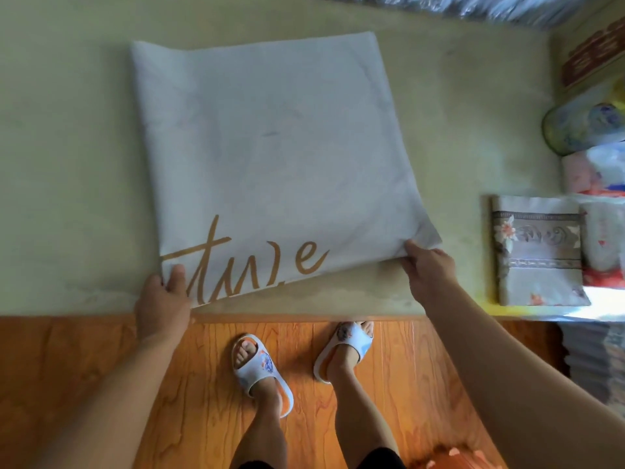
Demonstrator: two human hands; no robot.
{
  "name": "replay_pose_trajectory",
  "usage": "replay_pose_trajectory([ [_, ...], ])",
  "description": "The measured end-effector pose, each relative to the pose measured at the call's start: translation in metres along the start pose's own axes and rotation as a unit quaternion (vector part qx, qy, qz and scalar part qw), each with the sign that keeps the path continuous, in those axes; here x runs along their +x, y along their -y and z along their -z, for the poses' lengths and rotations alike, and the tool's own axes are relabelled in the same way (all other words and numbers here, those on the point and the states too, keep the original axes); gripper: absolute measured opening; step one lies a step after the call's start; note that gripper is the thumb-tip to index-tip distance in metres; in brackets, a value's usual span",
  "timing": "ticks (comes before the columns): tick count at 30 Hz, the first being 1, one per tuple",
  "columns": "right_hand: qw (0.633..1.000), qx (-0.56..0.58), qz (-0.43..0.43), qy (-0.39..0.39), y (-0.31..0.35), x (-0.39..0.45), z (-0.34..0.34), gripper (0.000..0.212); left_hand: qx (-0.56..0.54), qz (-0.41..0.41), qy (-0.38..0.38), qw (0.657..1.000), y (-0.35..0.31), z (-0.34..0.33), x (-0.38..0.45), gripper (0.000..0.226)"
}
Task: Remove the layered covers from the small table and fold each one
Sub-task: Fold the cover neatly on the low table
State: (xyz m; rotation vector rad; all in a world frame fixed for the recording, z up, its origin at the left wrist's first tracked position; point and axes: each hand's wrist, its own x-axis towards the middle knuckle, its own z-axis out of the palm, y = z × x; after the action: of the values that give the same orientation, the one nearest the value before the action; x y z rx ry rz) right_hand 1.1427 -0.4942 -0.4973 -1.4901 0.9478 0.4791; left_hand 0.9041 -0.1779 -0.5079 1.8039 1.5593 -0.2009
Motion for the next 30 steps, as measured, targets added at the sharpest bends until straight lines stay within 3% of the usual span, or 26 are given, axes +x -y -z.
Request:
replay_pose_trajectory([
  [3,0.997,-0.040,0.025,-0.062,-0.005,0.009,-0.005,0.017,-0.130,0.007,0.103,0.986,0.008,0.014,-0.006,0.039],
  [5,0.983,-0.101,0.058,-0.139,-0.016,0.001,-0.003,0.036,-0.211,0.022,0.151,0.966,0.011,0.021,-0.014,0.021],
  [7,0.922,-0.264,0.186,-0.212,-0.039,-0.031,-0.010,0.040,-0.271,0.064,0.170,0.945,0.015,0.025,-0.016,0.020],
  [8,0.881,-0.317,0.298,-0.186,-0.055,-0.056,-0.023,0.035,-0.277,0.077,0.174,0.942,0.018,0.027,-0.015,0.022],
  [10,0.788,-0.364,0.497,0.010,-0.092,-0.107,-0.069,0.027,-0.273,0.085,0.178,0.942,0.020,0.026,-0.011,0.021],
  [12,0.665,-0.414,0.586,0.207,-0.134,-0.144,-0.129,0.028,-0.276,0.080,0.165,0.943,0.021,0.021,-0.007,0.014],
  [13,0.616,-0.433,0.600,0.268,-0.150,-0.156,-0.162,0.032,-0.273,0.071,0.156,0.946,0.022,0.020,-0.005,0.011],
  [14,0.590,-0.446,0.601,0.303,-0.164,-0.162,-0.193,0.037,-0.267,0.055,0.148,0.951,0.023,0.019,-0.003,0.011],
  [16,0.577,-0.470,0.578,0.335,-0.189,-0.161,-0.237,0.042,-0.257,0.025,0.151,0.954,0.030,0.020,0.003,0.017],
  [19,0.585,-0.459,0.569,0.351,-0.206,-0.136,-0.248,0.046,-0.295,0.052,0.171,0.939,0.036,0.016,0.007,0.026],
  [24,0.492,-0.530,0.628,0.288,-0.163,-0.079,-0.186,0.056,-0.307,0.096,0.135,0.937,0.026,0.011,0.003,0.019],
  [30,0.444,-0.602,0.621,0.234,-0.087,-0.013,-0.116,0.060,-0.277,0.127,0.135,0.943,0.015,0.016,-0.004,0.019],
])
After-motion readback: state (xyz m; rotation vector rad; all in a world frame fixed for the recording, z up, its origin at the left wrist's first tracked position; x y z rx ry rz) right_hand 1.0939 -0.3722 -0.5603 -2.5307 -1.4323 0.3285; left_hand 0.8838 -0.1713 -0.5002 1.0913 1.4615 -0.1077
